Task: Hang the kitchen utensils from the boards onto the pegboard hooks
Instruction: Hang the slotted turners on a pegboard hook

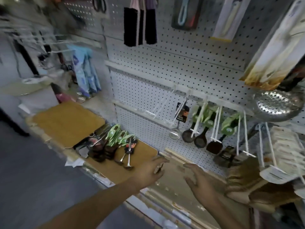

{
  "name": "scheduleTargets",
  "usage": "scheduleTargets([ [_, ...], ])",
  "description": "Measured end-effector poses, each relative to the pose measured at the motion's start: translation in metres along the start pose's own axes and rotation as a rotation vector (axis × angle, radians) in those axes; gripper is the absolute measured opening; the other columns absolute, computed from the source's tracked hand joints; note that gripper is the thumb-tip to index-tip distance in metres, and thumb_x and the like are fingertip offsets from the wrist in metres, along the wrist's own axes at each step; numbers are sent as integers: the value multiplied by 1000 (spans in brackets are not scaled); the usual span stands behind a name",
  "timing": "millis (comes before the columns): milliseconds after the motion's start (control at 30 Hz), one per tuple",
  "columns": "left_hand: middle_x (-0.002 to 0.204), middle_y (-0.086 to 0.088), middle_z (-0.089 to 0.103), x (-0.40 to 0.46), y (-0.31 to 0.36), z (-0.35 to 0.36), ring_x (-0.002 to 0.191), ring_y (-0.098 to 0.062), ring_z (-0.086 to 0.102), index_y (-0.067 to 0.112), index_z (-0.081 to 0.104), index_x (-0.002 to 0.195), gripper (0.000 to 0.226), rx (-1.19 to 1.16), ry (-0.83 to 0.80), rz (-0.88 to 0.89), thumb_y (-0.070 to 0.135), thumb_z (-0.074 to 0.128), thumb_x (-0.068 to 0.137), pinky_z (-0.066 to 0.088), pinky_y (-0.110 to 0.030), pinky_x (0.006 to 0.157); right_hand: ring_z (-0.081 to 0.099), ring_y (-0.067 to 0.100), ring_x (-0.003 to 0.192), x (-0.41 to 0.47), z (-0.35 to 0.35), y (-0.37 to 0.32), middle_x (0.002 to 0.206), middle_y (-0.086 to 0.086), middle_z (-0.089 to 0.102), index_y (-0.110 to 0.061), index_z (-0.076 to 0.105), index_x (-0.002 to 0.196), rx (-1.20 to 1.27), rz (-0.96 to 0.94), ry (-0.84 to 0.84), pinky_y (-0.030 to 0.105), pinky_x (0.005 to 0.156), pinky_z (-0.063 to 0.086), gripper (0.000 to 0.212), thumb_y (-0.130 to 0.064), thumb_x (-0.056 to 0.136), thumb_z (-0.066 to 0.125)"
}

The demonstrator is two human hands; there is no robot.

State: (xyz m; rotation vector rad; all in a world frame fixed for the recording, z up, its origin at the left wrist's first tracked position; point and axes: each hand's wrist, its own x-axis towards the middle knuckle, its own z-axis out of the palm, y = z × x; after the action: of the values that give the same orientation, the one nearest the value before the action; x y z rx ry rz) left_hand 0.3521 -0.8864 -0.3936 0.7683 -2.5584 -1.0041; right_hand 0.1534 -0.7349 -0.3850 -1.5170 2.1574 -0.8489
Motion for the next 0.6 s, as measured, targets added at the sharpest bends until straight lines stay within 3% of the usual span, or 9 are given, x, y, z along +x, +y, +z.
scheduleTargets([
  [133,136,16,53,-26,-65,-67,122,-6,53,41,50,133,43,106,40,68,36,60,91,46,-28,101,44,5,128,35,56,-65,134,-18,52,-35,54,129,-74,-108,-26,33,108,38,36,-29,94,61],
  [267,136,17,54,-54,-131,-132,125,-7,50,38,51,134,46,202,61,94,39,62,89,45,-35,104,39,3,128,71,108,-131,137,-15,51,-31,52,133,-114,-166,-58,32,109,37,38,-31,96,58],
  [367,138,16,53,-77,-172,-177,128,-7,48,37,52,135,49,243,76,74,45,61,88,44,-34,105,45,8,126,96,145,-179,134,-12,54,-29,55,131,-142,-211,-68,28,104,37,38,-32,94,58],
  [500,136,12,56,-104,-218,-228,124,-9,51,32,53,136,49,253,104,7,48,55,90,43,-29,105,45,8,126,126,193,-228,134,-11,54,-29,53,133,-170,-260,-127,30,104,39,48,-52,91,42],
  [600,135,13,56,-118,-257,-253,124,-8,51,35,52,135,46,241,129,-65,44,59,91,46,-31,104,42,7,129,151,230,-252,137,-11,53,-27,53,134,-187,-309,-180,25,107,33,42,-42,95,53],
])
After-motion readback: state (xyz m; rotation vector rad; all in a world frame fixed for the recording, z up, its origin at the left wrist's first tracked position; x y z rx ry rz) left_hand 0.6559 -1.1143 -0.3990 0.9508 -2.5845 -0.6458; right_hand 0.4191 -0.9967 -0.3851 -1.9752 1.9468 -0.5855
